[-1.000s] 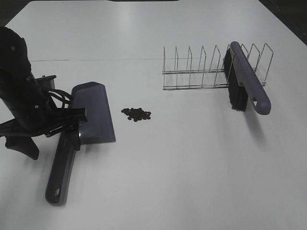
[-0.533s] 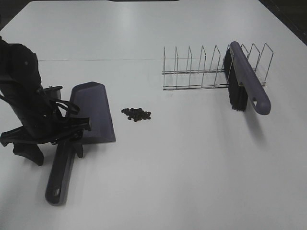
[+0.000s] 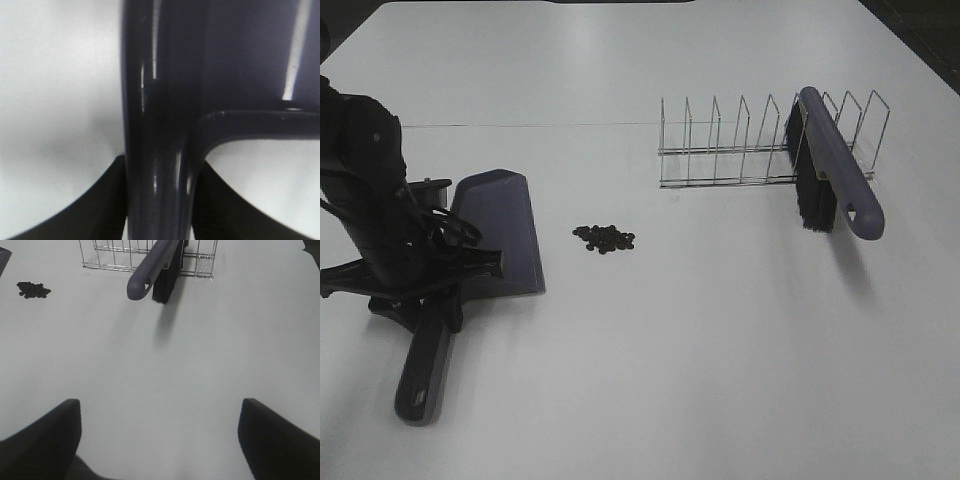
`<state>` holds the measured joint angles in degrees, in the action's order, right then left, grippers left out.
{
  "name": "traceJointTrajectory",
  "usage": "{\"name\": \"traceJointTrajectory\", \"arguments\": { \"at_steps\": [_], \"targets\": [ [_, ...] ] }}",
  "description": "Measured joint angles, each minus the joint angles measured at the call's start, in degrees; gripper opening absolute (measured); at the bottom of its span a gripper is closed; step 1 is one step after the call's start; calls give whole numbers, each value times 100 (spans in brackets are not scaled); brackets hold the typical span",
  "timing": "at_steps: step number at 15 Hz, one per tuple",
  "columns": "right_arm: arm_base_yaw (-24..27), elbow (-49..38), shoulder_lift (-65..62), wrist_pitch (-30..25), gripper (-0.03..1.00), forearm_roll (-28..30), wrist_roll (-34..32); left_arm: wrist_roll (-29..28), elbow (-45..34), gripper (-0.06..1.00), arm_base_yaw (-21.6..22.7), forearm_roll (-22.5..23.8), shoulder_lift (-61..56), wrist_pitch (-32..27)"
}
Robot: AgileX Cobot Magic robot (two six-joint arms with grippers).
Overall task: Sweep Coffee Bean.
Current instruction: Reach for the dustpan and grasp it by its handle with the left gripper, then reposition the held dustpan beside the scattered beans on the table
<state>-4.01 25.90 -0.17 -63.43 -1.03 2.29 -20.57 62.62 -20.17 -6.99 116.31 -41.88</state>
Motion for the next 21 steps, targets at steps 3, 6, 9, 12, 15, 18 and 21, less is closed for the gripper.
{"name": "traceJointTrajectory", "arguments": {
  "at_steps": [3, 6, 9, 12, 15, 18, 21],
  "targets": [
    [0, 0, 0, 0, 75, 0, 0, 0, 0, 33, 0, 97, 0, 46],
    [0, 0, 0, 0, 75, 0, 0, 23, 29, 33, -6, 418, 0, -29],
    [0, 0, 0, 0, 75, 0, 0, 46, 23, 33, -6, 1014, -80, -350],
    [0, 0, 0, 0, 75, 0, 0, 52, -23, 33, -6, 1501, -470, -550],
    [0, 0, 0, 0, 75, 0, 0, 63, -23, 33, 0, 1862, -985, -579],
    [0, 0, 0, 0, 75, 0, 0, 355, -23, 33, 0, 2435, -1490, -842],
    [0, 0, 0, 0, 75, 0, -46, 745, -23, 33, 0, 2756, -1536, -728]
  ]
}}
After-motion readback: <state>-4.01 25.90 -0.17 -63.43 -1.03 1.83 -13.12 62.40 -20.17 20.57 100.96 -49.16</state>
